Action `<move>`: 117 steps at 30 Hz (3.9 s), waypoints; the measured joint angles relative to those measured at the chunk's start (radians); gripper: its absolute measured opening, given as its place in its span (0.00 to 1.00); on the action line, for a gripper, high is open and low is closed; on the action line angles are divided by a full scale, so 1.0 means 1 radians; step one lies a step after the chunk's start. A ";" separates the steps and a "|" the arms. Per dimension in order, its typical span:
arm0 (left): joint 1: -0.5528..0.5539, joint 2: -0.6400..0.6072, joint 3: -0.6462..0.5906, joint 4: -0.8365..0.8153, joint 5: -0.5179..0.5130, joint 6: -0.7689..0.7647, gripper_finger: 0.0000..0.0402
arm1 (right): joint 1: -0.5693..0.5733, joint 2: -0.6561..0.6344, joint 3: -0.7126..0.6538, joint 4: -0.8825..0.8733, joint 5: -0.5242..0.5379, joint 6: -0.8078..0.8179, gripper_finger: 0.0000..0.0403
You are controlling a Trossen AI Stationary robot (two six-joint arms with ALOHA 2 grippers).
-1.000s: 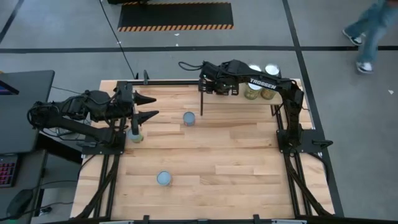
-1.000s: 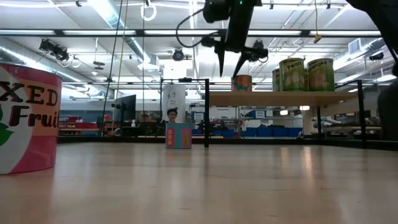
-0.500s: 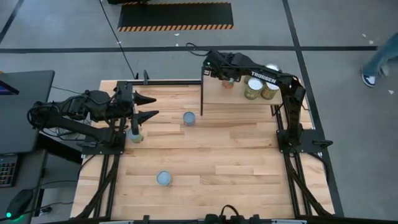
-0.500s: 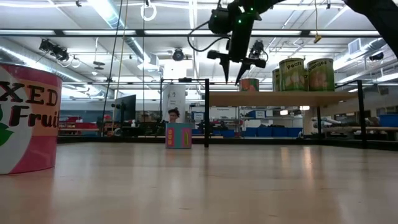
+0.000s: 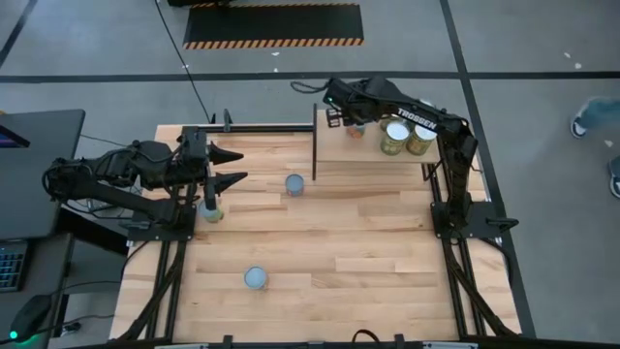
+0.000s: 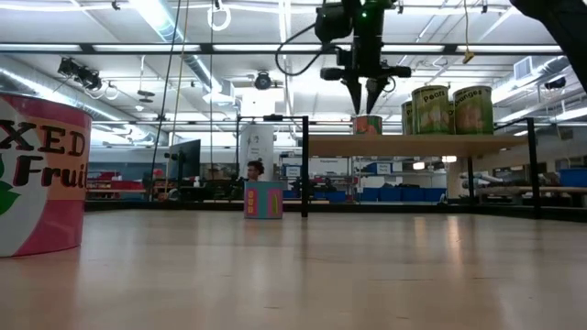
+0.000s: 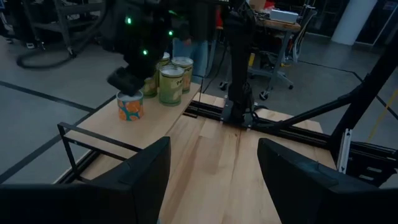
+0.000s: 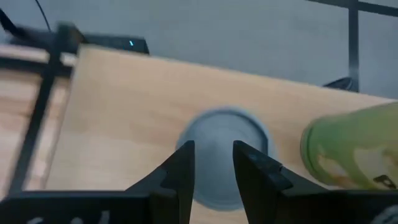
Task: Pick and place cans onto a shelf
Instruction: Put the small canned oranges on the shelf
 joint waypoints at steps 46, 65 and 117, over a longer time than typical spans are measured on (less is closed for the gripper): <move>0.000 0.000 0.000 -0.023 0.070 -0.026 0.61 | 0.003 0.009 -0.018 0.029 -0.260 -0.496 0.22; 0.000 0.000 0.000 -0.021 0.069 -0.012 0.61 | -0.037 0.022 -0.001 0.047 -0.202 0.111 0.03; 0.000 0.000 0.000 -0.014 0.070 -0.061 0.61 | -0.156 0.012 0.115 -0.158 -0.390 -1.591 0.32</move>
